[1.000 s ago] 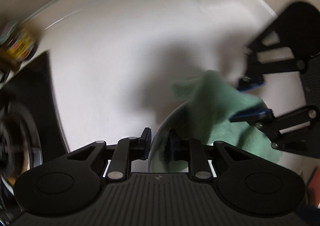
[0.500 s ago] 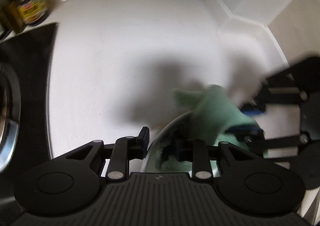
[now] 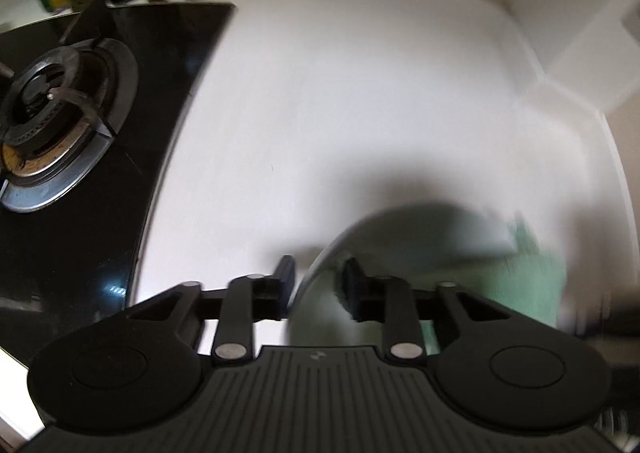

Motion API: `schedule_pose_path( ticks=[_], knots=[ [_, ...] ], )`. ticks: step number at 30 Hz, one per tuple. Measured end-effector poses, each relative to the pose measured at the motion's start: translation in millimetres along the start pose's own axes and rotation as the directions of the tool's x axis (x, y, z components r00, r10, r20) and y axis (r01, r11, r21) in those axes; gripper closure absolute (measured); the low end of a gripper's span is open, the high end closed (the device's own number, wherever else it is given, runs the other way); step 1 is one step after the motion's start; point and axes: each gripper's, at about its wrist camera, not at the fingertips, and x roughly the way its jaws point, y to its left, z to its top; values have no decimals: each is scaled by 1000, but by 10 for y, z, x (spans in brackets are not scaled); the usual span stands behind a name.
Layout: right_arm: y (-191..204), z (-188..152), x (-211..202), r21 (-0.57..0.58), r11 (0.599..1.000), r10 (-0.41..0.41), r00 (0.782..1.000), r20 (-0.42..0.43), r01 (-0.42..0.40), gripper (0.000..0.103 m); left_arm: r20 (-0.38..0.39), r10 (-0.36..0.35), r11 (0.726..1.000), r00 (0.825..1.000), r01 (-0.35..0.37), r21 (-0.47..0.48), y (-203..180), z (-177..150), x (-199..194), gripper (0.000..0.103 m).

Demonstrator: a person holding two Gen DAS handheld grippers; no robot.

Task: Clean bowl
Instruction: 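Scrub the bowl interior with the green towel in the right gripper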

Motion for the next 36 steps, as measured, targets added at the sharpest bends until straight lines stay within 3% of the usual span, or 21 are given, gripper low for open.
schedule_pose_path(
  ticks=[1,2,3,5,6,9,11,14,21,23,25,27,28,31,34,36],
  knots=[
    [40,33,12,-78,997,-27,1000,-3,27,91,-14,-14,999,1000,15,31,0,38,-17,82],
    [155,133,52,-295,952,-90,996,-6,84,90,-30,-31,997,999,33,72,-3,82,-44,82],
    [169,168,80,-348,933,-98,995,-6,90,89,-48,-46,992,998,51,112,-7,126,-72,83],
    [286,233,131,-608,787,-128,992,10,108,87,-72,-78,977,994,90,194,-26,272,-128,83],
    [299,242,131,-641,761,-127,992,10,104,87,-75,-83,970,994,98,221,-44,321,-127,83],
    [368,288,158,-771,630,-111,993,27,92,86,-115,-116,953,987,143,267,-99,508,-88,88],
    [400,257,143,-798,593,-117,992,42,104,85,-145,-145,955,979,177,239,-93,615,-81,89],
    [426,224,136,-813,571,-119,991,61,119,85,-154,-185,948,971,217,234,-66,658,-74,89],
    [408,370,263,-804,584,-80,994,79,111,84,-211,-210,929,955,262,260,-84,752,156,82],
    [360,354,237,-767,632,-78,994,78,110,86,-192,-199,945,961,240,221,-91,722,198,75],
    [288,381,210,-617,778,-88,993,74,115,87,-137,-186,958,973,211,195,-90,666,189,73],
    [250,325,184,-518,845,-103,991,82,131,88,-67,-151,969,986,161,188,-113,575,153,69],
    [208,284,167,-404,904,-114,990,78,136,88,-33,-131,975,991,135,176,-124,529,136,69],
    [166,81,79,-162,982,-87,995,57,96,85,41,-101,988,994,95,117,-96,413,104,67],
    [151,-122,-40,-12,999,-43,996,78,44,83,59,-81,996,995,78,53,-70,304,83,66],
    [111,-134,-61,-34,999,-31,997,72,33,85,38,-72,996,997,70,58,-39,232,30,76]
  ],
)
